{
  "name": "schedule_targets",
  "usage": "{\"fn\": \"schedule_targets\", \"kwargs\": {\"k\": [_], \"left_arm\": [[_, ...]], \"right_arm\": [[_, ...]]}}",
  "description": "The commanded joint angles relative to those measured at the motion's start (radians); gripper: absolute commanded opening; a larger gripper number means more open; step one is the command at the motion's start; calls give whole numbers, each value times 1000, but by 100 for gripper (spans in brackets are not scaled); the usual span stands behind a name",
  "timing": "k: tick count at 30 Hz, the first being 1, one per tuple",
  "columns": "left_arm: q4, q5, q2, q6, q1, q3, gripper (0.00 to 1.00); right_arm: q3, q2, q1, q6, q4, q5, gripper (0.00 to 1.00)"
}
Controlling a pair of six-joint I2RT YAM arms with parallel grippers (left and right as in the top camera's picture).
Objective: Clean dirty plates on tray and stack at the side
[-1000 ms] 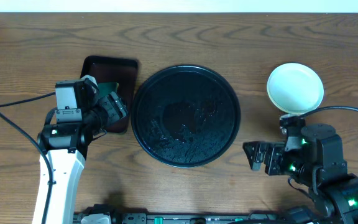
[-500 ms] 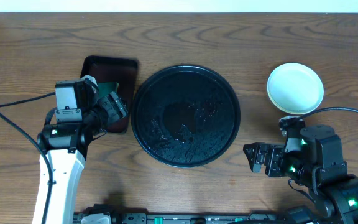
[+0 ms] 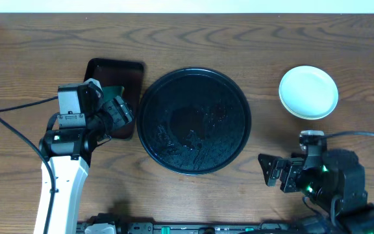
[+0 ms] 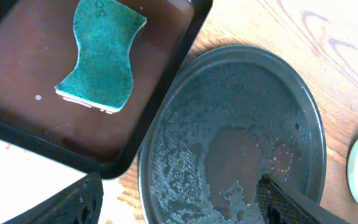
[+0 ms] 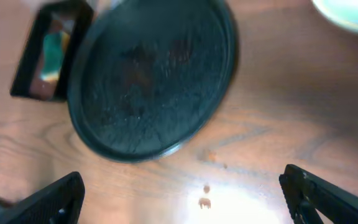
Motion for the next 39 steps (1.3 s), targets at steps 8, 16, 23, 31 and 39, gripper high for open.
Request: {"fn": "schedule_targets", "kwargs": {"k": [8,16,23,31,39], "left_arm": [[-3,12,2,-1,3,1,80],[-3,12,2,-1,3,1,80],[-3,12,2,-1,3,1,80],[-3,12,2,-1,3,1,80],[-3,12,2,-1,3,1,80]], "right_arm": [[-542,-426,-45,-80,706,-72,99],[-743,-537,-128,-78,963,-77,99],[-743,-537,-251,-78,887,87,99],[-743,-537,-356,-153,883,107,99],[-743,-537,-375,-468,877,115,99]]}}
